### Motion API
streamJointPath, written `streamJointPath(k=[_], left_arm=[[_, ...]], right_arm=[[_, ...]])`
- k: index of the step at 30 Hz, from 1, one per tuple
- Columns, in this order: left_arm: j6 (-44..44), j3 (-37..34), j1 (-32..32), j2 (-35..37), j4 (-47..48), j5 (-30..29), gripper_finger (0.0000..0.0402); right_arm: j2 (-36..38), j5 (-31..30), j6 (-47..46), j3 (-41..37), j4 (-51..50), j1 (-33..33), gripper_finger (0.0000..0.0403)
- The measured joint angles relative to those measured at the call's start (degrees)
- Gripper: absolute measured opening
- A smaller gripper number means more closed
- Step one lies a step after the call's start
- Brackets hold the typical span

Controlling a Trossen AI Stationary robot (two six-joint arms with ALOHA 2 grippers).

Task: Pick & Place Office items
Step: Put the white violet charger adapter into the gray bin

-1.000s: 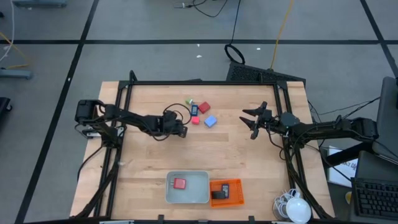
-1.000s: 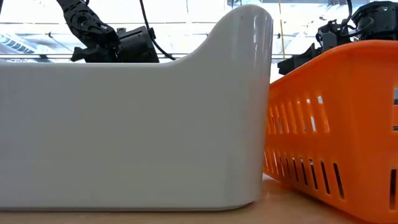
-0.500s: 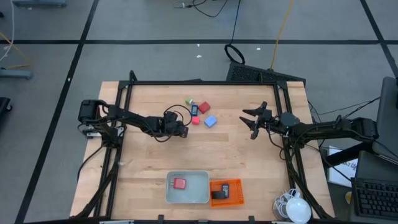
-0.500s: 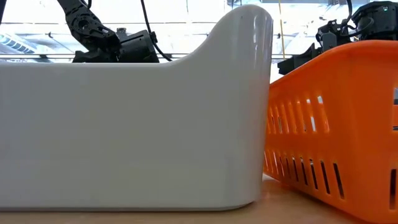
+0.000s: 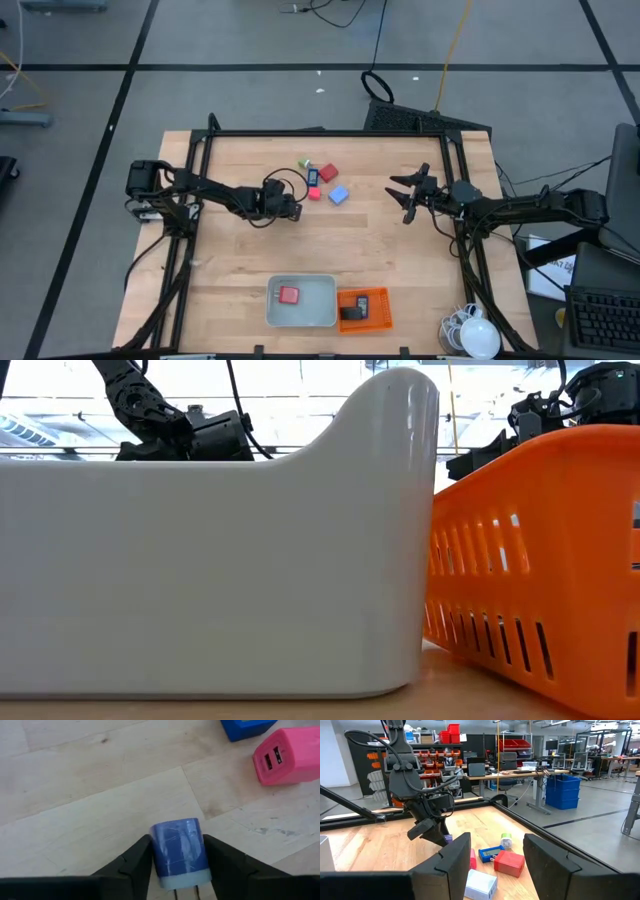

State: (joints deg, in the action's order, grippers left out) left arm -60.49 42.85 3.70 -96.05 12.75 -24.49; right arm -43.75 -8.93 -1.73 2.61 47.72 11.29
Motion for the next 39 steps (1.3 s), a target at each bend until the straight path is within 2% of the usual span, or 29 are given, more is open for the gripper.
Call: streamJointPath(k=[6,14,19,22,25,32,39], left_arm=[[1.44,0.0,-0.04,0.0,0.08,0.4,0.0144],[11.62,0.0,-0.47,-0.11,0.48,0.76,0.0179],[15.64,0.0,-0.9,-0.11,0.55,0.74,0.0153],[15.41,0.0,-0.9,-0.11,0.55,0.75,0.0136],[14.18,0.0,-0.9,-0.11,0.55,0.63,0.0137],[13.73,0.0,-0.9,-0.11,0.28,0.7,0.0174],[16.0,0.0,-1.09,1.3,-0.49,2.43,0.0134]], right_arm=[[0.0,0.0,0.01,-0.02,-0.02,0.0,0.0171],[0.0,0.0,-0.01,-0.02,0.0,0.0,0.0171],[0.0,0.0,-0.01,-0.01,0.0,0.0,0.0171],[0.0,0.0,-0.01,0.0,-0.02,0.0,0.0171],[0.0,0.0,0.0,-0.01,-0.01,0.01,0.0171],[0.0,0.0,0.0,0.0,0.0,0.0,0.0171],[0.01,0.0,0.0,-0.01,0.0,0.01,0.0171]])
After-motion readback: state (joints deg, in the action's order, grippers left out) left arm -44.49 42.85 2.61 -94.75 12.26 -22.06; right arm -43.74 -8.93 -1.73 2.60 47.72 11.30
